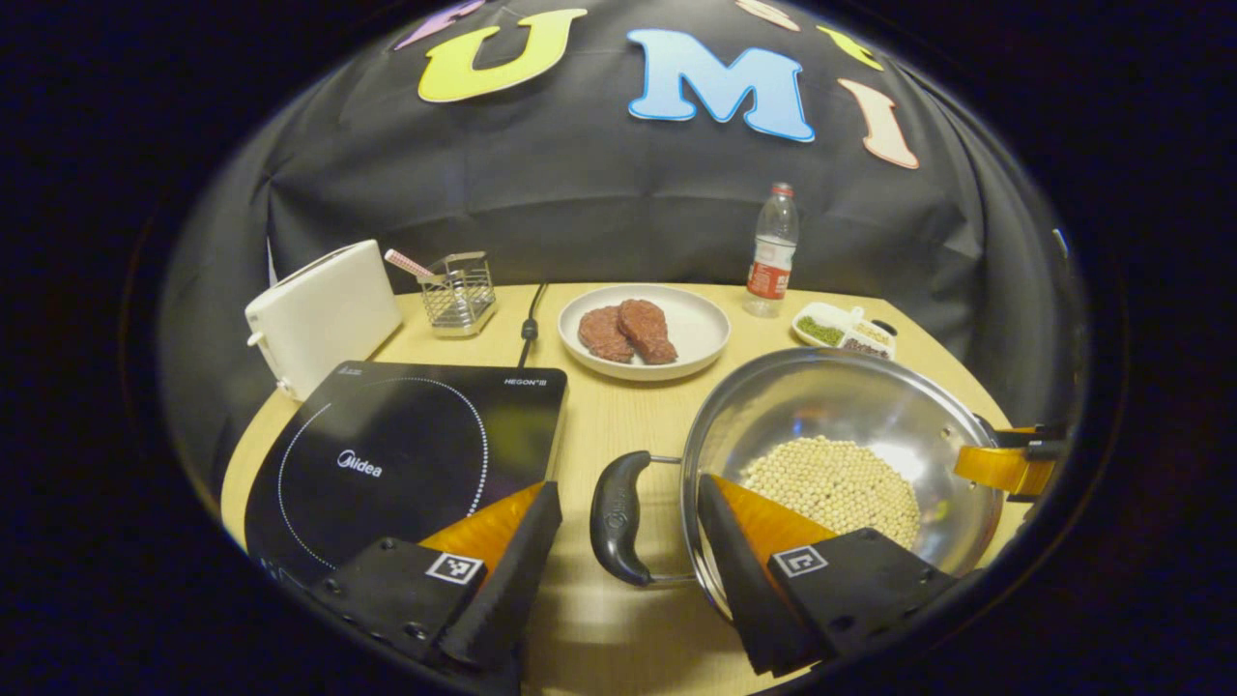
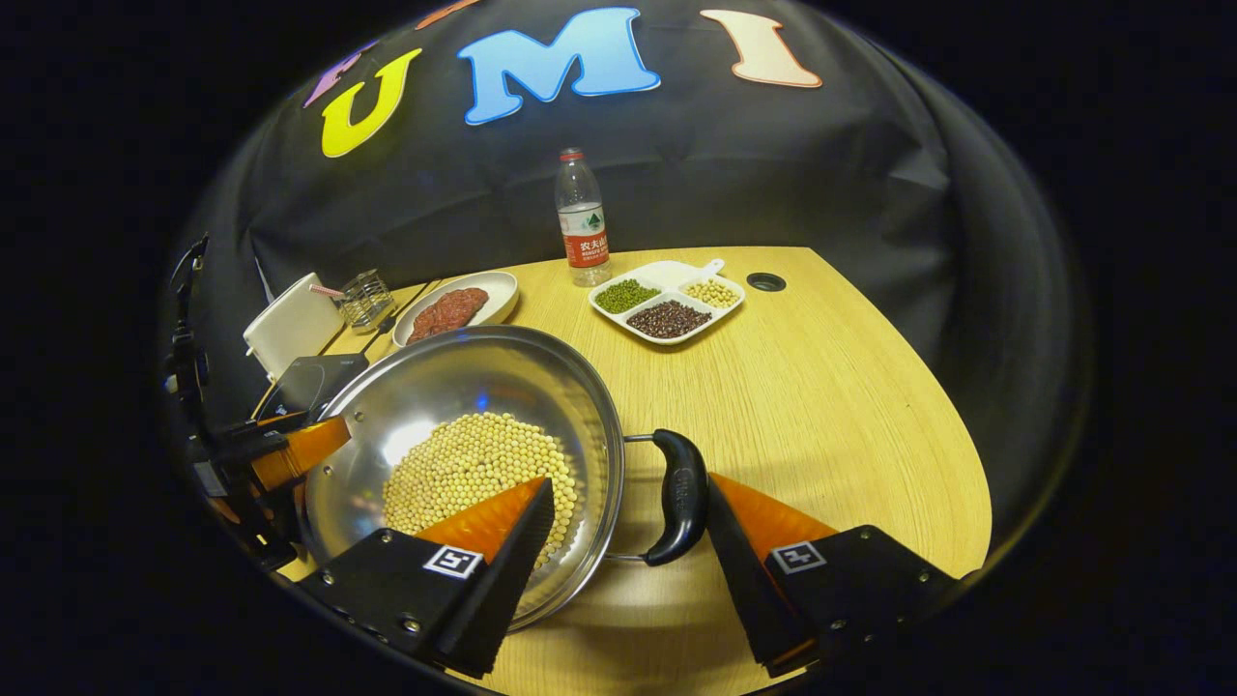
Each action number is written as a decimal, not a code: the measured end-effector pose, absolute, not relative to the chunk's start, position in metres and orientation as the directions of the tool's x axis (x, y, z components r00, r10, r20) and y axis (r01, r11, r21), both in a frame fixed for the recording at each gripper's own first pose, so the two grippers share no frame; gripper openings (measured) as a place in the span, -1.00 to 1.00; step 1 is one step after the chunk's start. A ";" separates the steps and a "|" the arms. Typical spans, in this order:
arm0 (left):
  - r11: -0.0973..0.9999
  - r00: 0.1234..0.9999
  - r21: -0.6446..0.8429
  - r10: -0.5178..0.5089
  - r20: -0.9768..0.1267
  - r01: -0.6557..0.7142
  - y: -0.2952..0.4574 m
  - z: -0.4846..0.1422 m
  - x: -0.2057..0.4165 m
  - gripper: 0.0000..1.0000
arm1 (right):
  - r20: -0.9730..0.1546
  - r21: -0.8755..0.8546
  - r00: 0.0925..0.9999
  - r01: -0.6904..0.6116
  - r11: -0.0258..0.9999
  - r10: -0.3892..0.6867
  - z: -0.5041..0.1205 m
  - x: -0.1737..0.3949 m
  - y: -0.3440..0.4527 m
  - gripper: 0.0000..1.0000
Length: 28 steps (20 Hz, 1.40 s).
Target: First push the handle of the pot to place it horizontally, then grasp the pot with both hands and set it on the induction cooktop.
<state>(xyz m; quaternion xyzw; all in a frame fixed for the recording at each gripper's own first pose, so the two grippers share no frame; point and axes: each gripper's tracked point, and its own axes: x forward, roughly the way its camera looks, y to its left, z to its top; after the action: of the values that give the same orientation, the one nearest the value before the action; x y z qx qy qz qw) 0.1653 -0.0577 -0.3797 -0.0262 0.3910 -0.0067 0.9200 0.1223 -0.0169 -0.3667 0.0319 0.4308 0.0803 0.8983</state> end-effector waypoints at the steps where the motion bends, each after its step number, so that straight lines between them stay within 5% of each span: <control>1: 0.998 0.691 -0.055 -0.037 -0.722 -0.004 -0.059 -0.381 0.165 0.99 | -0.770 0.113 0.619 -0.101 0.988 0.152 -0.369 0.126 -0.023 0.84; 4: 0.997 0.675 -0.075 -0.056 -0.736 0.001 -0.065 -0.387 0.163 0.58 | -0.779 0.145 0.607 -0.064 0.987 0.154 -0.371 0.125 -0.025 0.27; 5: 0.996 0.673 -0.089 -0.069 -0.737 0.005 -0.068 -0.388 0.161 0.66 | -0.781 0.151 0.605 -0.056 0.987 0.154 -0.370 0.125 -0.025 0.27; 7: 0.996 0.671 -0.084 -0.063 -0.739 0.001 -0.068 -0.389 0.162 0.36 | -0.783 0.153 0.604 -0.042 0.987 0.147 -0.370 0.126 -0.025 0.19; 9: 0.996 0.675 -0.091 -0.063 -0.735 -0.007 -0.069 -0.389 0.163 0.34 | -0.787 0.152 0.600 -0.040 0.988 0.145 -0.370 0.126 -0.025 -0.06; 16: 0.996 0.681 -0.085 -0.047 -0.731 -0.023 -0.071 -0.384 0.159 0.22 | -0.784 0.113 0.606 -0.081 0.990 0.139 -0.363 0.128 -0.026 -0.14; 28: 0.996 0.737 -0.091 -0.050 -0.674 -0.016 -0.051 -0.319 0.161 0.30 | -0.751 0.139 0.641 -0.080 0.987 0.158 -0.307 0.124 -0.010 -0.14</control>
<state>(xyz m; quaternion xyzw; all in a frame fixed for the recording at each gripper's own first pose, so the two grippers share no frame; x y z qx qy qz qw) 0.1608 -0.0509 -0.3186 -0.0454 0.3623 -0.0092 0.9309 0.1236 -0.0100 -0.3075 0.0466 0.4183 0.0658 0.9047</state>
